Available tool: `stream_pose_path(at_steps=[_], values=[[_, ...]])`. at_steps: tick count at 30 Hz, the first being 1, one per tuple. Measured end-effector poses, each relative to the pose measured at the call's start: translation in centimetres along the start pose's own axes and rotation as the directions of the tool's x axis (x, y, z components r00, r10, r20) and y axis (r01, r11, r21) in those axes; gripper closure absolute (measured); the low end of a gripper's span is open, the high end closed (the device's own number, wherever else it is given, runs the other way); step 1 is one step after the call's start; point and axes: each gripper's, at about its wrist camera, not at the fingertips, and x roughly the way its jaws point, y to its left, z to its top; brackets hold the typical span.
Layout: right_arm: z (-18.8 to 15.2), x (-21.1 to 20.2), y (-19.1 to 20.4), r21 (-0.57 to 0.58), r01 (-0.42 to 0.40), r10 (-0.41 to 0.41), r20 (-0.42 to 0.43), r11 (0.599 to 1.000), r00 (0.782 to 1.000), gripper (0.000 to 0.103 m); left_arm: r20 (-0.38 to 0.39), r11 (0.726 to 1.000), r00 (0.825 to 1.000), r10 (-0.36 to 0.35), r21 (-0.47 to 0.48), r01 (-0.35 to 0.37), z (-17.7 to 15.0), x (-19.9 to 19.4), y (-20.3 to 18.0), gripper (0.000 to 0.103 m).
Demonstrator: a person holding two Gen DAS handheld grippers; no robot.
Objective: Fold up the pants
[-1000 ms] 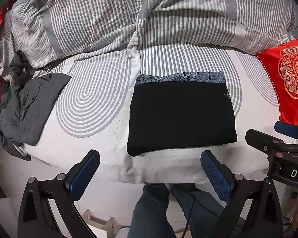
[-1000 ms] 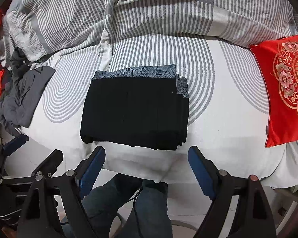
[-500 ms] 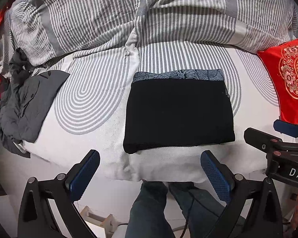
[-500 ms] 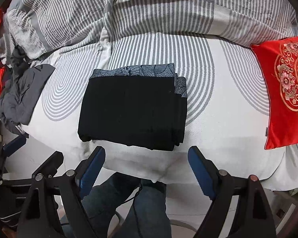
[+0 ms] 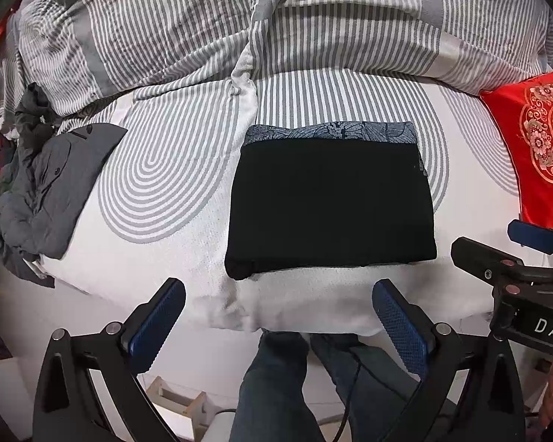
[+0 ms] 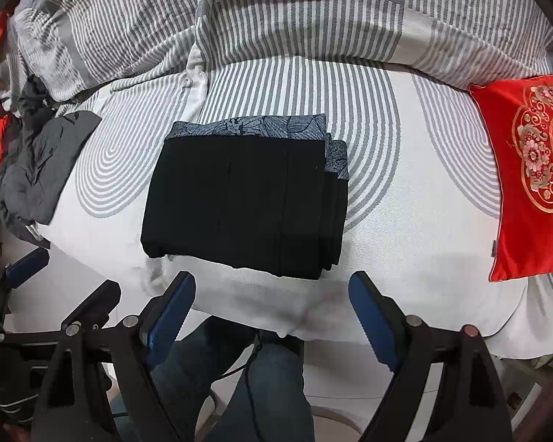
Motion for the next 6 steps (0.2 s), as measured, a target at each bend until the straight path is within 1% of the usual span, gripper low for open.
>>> stream_pose_path(at_steps=[6], values=[[0.07, -0.03, -0.12, 0.001, -0.001, 0.001, 0.001, 1.000, 1.000, 0.015, 0.013, 1.000, 1.000, -0.010, -0.001, 0.010, -0.13, -0.21, -0.26, 0.001]])
